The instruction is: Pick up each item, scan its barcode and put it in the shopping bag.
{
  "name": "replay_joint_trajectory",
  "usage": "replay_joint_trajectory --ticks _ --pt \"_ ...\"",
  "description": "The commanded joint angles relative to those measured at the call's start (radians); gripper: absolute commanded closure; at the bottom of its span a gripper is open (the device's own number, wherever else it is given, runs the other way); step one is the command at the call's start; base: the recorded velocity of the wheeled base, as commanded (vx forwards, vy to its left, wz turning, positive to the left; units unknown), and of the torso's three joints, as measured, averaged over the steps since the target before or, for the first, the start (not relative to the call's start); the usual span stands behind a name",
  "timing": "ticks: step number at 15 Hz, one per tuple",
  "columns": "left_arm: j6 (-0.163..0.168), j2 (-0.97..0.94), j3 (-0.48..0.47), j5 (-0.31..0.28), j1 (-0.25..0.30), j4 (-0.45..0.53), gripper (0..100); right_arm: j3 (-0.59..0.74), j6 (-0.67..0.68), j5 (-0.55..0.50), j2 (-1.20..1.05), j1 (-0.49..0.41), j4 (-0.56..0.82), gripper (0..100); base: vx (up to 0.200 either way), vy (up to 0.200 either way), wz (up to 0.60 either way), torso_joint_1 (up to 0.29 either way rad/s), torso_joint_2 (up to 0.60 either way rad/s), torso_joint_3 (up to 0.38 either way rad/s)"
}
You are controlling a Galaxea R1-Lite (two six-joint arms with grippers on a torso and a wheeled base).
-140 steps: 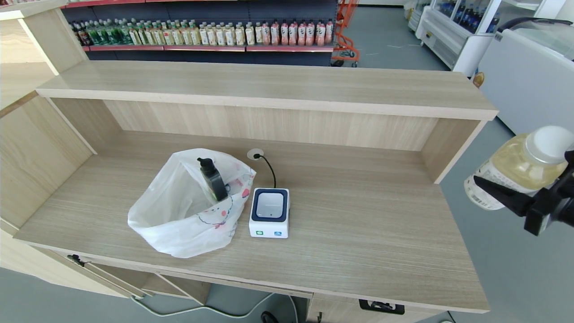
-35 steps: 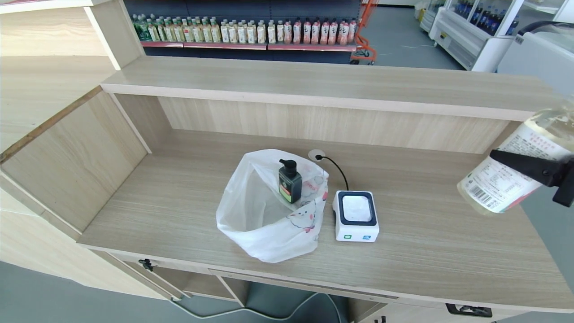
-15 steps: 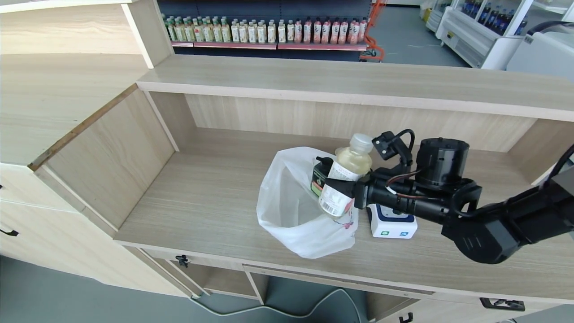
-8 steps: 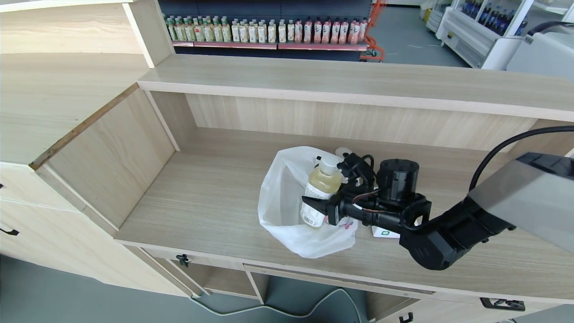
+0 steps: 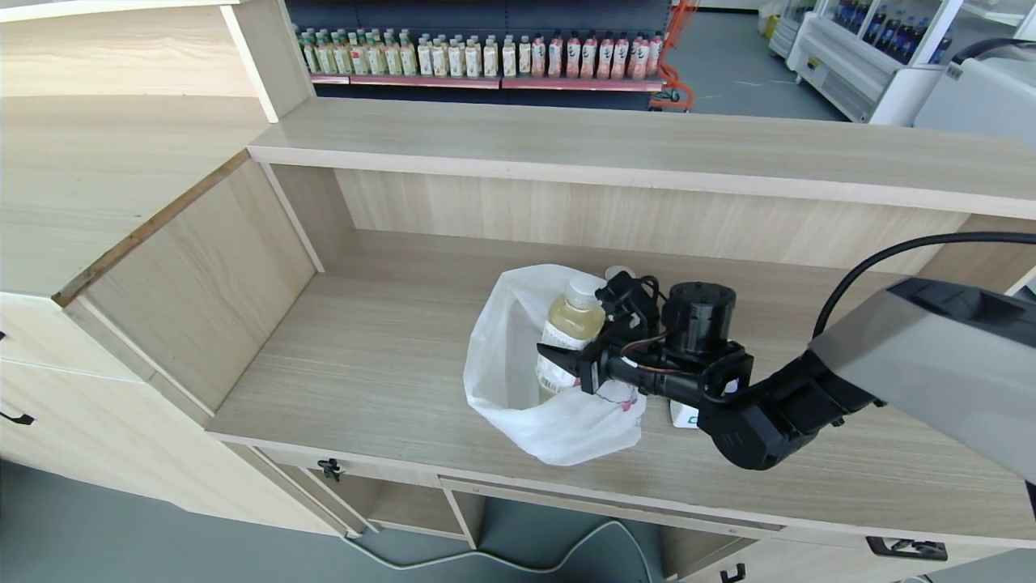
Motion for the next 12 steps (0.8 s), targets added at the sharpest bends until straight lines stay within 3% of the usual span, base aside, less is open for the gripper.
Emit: replay_joint_trajectory --ticks 1,11,12 --pt "0.000 0.000 0.000 0.000 0.000 0.000 0 0.029 -0.041 0.000 0.009 -0.008 -0.003 100 0.000 0.000 0.00 0.000 0.00 0.000" --pt "0.000 0.000 0.000 0.000 0.000 0.000 0 0.158 -0.143 0.001 0.013 -0.042 -0.034 100 0.000 0.000 0.00 0.000 0.00 0.000" --pt "0.000 0.000 0.000 0.000 0.000 0.000 0 0.162 -0.148 0.001 0.013 -0.045 -0.034 0 0.000 0.000 0.00 0.000 0.00 0.000"
